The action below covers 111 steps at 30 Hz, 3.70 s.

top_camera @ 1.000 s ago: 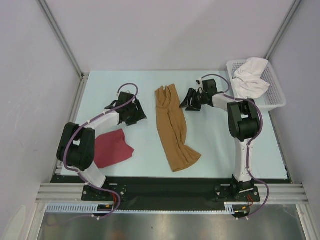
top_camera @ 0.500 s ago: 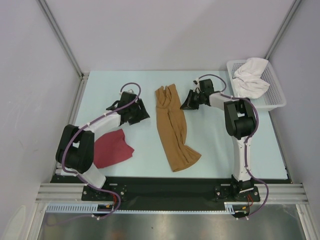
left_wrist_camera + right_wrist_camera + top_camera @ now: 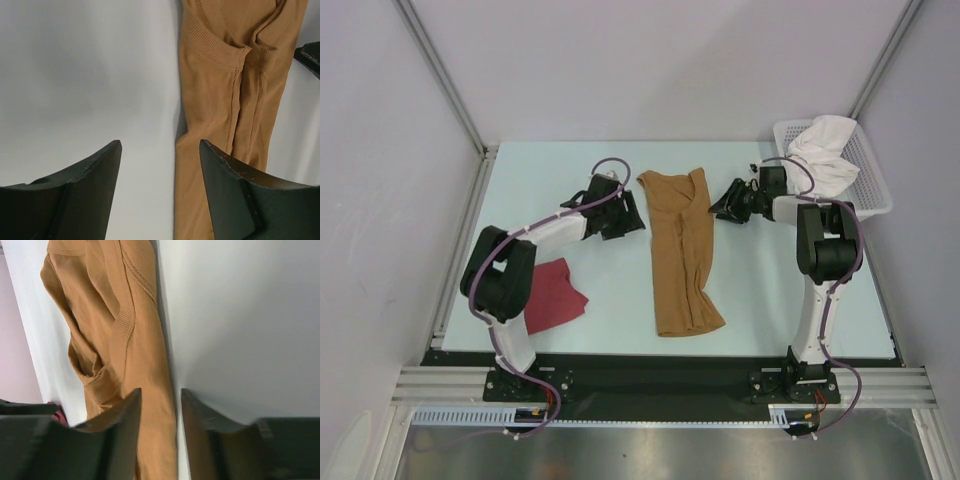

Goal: Fold and stack the tank tops

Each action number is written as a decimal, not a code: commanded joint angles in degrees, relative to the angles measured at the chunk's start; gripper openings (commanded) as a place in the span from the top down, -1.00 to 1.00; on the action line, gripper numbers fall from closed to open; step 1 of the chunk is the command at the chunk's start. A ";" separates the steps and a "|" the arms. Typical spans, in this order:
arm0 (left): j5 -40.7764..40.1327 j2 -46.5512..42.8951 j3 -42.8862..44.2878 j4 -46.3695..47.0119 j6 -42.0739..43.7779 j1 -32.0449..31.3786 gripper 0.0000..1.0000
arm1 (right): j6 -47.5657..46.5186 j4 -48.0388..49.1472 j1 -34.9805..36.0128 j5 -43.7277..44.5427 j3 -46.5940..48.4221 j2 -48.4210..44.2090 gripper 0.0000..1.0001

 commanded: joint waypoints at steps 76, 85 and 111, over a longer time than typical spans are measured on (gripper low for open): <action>-1.96 -20.01 -4.29 -6.31 4.66 -6.76 -0.25 | -11.49 -23.03 14.15 26.89 17.28 -3.92 1.00; -4.60 -30.31 -9.56 -10.27 5.36 -8.26 -0.27 | -12.63 -29.01 17.93 37.35 25.36 3.11 1.00; -3.55 -29.53 -10.00 -9.39 4.92 -8.61 -0.26 | -11.32 -29.90 24.36 31.59 30.56 6.10 1.00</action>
